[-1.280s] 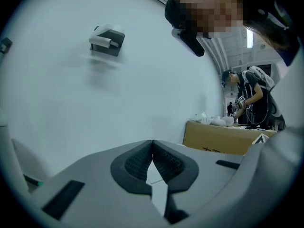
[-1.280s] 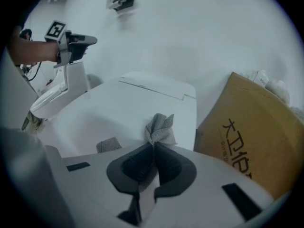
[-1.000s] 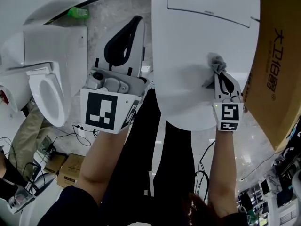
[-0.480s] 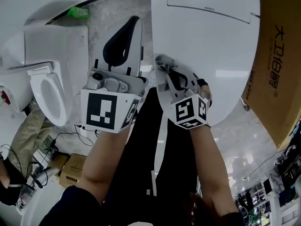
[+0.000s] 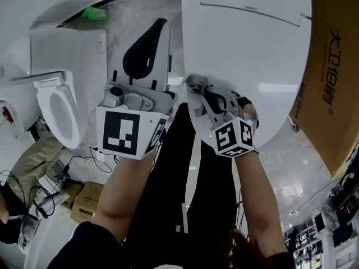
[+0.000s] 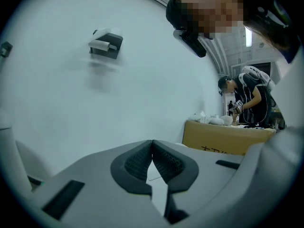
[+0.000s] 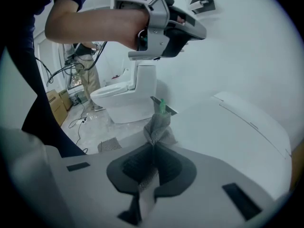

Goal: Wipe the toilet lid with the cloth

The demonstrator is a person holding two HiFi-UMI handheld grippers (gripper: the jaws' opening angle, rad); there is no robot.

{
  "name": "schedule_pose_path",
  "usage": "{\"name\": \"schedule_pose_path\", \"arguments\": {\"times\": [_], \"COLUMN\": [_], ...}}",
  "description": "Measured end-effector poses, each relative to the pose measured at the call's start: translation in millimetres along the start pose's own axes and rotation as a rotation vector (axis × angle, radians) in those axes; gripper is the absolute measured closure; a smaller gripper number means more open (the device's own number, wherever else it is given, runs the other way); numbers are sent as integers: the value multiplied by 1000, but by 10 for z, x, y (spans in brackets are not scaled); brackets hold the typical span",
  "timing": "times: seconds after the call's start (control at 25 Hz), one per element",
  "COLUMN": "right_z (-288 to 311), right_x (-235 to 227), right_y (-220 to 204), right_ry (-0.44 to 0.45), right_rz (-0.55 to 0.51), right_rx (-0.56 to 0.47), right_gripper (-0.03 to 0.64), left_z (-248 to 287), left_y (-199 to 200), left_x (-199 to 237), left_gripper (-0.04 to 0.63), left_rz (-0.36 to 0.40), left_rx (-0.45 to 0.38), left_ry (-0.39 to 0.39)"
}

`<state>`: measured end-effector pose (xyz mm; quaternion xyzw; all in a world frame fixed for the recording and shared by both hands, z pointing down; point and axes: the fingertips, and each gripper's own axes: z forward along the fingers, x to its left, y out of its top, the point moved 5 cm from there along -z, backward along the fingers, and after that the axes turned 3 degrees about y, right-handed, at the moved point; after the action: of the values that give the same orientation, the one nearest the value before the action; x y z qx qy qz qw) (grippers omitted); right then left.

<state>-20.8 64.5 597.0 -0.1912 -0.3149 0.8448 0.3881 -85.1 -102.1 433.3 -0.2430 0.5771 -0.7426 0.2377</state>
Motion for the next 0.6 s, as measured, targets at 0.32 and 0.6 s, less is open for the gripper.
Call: {"name": "schedule_pose_path", "arguments": {"times": [0.32,0.6], "right_z": [-613,-1245], "right_x": [-442,-890], "right_y": [-607,-1227], "right_ry": [-191,-403], "right_rz": [57,164], "right_rx": [91,169], "right_gripper": [583,583], "left_z": [6,13], "left_y": [-16,-20], "left_x": [-32,-72], "left_gripper": [575,575], "left_rz": [-4,0], "left_rx": [0,2], "left_ry": [-6,-14]}}
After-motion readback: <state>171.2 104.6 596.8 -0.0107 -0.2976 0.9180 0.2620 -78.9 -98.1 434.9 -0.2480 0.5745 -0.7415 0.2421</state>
